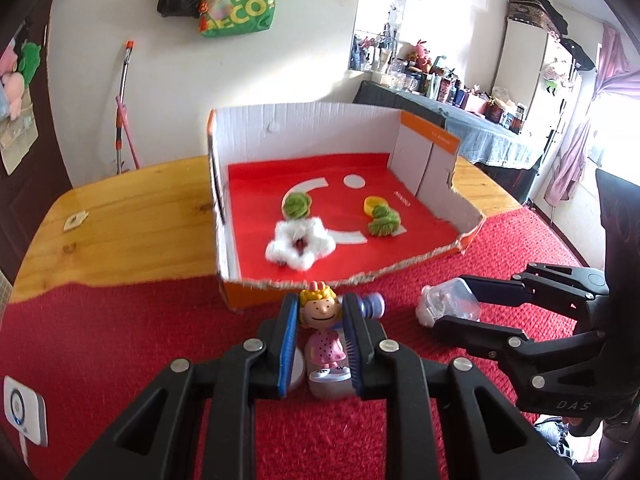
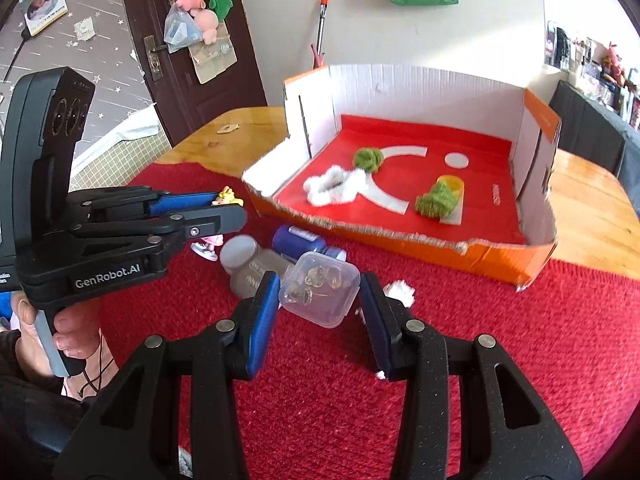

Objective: Organize objects
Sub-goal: 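Carry the figurine and clear plastic box with both grippers into the box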

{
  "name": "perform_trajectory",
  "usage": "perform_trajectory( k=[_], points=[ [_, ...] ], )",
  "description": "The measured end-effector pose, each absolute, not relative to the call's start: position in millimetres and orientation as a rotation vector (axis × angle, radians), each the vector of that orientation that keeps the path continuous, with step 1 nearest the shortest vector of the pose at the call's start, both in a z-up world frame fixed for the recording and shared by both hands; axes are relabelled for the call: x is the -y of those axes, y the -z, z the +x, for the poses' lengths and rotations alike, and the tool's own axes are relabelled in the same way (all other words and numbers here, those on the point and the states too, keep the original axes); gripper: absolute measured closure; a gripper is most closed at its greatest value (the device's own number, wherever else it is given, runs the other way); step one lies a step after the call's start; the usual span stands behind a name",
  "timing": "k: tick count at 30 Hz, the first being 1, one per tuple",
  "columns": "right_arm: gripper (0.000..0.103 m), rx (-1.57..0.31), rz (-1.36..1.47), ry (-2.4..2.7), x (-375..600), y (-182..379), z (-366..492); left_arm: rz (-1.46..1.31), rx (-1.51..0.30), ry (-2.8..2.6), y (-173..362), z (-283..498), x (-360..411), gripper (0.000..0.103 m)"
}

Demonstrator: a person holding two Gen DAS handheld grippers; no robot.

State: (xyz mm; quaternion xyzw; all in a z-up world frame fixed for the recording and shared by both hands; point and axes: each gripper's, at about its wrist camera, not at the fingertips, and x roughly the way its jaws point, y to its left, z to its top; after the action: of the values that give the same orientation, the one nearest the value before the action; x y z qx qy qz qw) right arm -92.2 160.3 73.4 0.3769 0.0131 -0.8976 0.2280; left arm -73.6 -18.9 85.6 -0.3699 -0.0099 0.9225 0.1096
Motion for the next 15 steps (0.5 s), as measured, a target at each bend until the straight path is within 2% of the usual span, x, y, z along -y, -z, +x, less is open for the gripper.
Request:
perform_trajectory(
  k=[15],
  points=[
    [0.063,-0.040,1.033,2.468,-173,-94,-129,-1.062,-0.010,-2.680,-104,-121,3,0.080]
  ],
)
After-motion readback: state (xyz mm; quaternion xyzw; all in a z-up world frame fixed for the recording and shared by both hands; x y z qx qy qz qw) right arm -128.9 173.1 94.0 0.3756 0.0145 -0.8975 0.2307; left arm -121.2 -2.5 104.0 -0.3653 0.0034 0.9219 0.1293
